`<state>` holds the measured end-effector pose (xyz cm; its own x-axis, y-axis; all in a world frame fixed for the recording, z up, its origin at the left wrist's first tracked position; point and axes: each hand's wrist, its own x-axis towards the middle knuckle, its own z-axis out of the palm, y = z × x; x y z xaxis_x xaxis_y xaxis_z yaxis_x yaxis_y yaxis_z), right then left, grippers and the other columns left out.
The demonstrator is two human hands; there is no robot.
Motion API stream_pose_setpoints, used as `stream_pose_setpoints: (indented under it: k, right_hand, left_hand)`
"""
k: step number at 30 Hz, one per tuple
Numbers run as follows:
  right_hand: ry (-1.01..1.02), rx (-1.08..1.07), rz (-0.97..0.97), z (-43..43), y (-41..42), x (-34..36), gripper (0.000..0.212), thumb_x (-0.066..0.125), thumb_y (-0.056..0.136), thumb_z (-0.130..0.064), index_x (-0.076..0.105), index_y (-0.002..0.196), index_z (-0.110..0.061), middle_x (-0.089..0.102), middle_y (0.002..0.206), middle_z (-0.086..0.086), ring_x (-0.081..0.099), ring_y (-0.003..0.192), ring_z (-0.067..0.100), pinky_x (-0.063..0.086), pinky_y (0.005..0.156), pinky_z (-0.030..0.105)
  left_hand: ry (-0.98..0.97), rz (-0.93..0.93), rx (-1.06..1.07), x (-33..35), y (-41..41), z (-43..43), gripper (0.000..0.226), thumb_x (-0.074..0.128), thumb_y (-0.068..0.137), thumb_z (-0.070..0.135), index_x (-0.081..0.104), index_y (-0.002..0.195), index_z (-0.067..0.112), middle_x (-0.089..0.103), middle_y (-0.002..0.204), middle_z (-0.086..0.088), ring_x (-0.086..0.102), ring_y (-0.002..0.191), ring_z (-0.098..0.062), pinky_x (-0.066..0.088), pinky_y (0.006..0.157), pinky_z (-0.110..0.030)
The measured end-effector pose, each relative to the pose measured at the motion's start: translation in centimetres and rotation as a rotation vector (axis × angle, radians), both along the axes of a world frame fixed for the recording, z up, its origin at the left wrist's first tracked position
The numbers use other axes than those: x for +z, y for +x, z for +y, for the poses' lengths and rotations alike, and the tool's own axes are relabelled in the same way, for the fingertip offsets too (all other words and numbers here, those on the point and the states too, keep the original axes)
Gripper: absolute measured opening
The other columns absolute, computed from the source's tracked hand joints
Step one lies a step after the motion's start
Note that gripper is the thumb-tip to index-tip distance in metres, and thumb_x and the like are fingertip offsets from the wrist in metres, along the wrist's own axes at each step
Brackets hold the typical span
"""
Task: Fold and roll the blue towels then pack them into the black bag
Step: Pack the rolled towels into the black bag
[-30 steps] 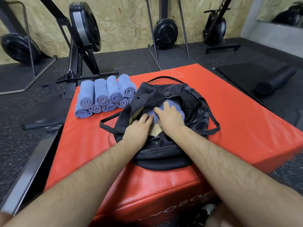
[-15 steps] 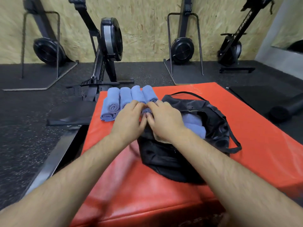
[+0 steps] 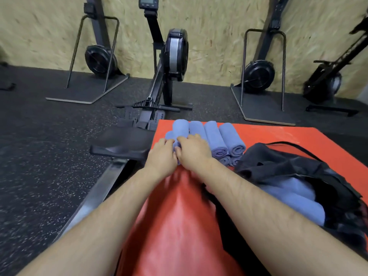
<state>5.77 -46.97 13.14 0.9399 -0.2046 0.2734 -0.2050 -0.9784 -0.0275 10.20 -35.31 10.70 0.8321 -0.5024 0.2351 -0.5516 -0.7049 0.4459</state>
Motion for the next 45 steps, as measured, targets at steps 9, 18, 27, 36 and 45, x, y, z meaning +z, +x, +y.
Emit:
stream_pose_setpoints:
  k: [9, 18, 27, 36, 45]
  right_hand:
    - [0.17, -0.21, -0.072, 1.1, 3.2, -1.4, 0.038, 0.056, 0.092, -0.034, 0.05, 0.125, -0.015, 0.065, 0.111, 0.013, 0.058, 0.107, 0.035, 0.039, 0.071, 0.037]
    - [0.399, 0.052, -0.34, 1.5, -9.2, 1.2, 0.048, 0.062, 0.09, -0.038, 0.055, 0.131, -0.014, 0.067, 0.118, 0.01, 0.056, 0.108, 0.032, 0.047, 0.092, 0.043]
    - [-0.013, 0.182, -0.269, -7.7, -23.8, 6.3, 0.064, 0.063, 0.071, -0.037, 0.056, 0.135, -0.03, 0.044, 0.146, 0.0, 0.037, 0.136, 0.024, 0.032, 0.108, 0.037]
    - [0.516, -0.029, 0.082, -14.9, -31.3, 1.7, 0.043, 0.076, 0.066, -0.036, 0.056, 0.104, -0.033, 0.065, 0.097, -0.019, 0.062, 0.088, 0.001, 0.053, 0.08, 0.037]
    - [0.304, -0.055, 0.235, -18.2, -32.2, -2.9, 0.043, 0.054, 0.076, -0.068, 0.049, 0.095, -0.03, 0.064, 0.091, -0.009, 0.06, 0.084, 0.022, 0.05, 0.077, 0.043]
  left_hand:
    - [-0.178, 0.282, 0.039, 0.1, 2.4, 0.0, 0.039, 0.037, 0.102, 0.025, 0.057, 0.127, 0.004, 0.06, 0.133, -0.018, 0.054, 0.124, -0.034, 0.043, 0.098, -0.039]
    - [-0.78, 0.701, -0.037, 4.4, -3.1, -0.9, 0.042, 0.067, 0.092, 0.042, 0.052, 0.123, 0.019, 0.066, 0.104, -0.006, 0.064, 0.071, -0.013, 0.05, 0.055, -0.025]
    - [-0.373, 0.428, -0.551, 6.2, -13.4, -1.9, 0.047, 0.069, 0.081, 0.014, 0.063, 0.123, 0.033, 0.068, 0.116, 0.017, 0.06, 0.104, 0.009, 0.046, 0.086, -0.011]
    - [-0.114, 0.329, -0.754, 1.9, -17.5, -7.0, 0.057, 0.082, 0.077, 0.04, 0.055, 0.126, 0.033, 0.058, 0.124, 0.018, 0.053, 0.117, 0.004, 0.04, 0.099, -0.013]
    - [0.062, 0.18, -0.698, -3.5, -17.6, -11.1, 0.051, 0.074, 0.085, 0.039, 0.046, 0.124, 0.024, 0.059, 0.115, 0.005, 0.057, 0.105, -0.012, 0.044, 0.092, -0.029]
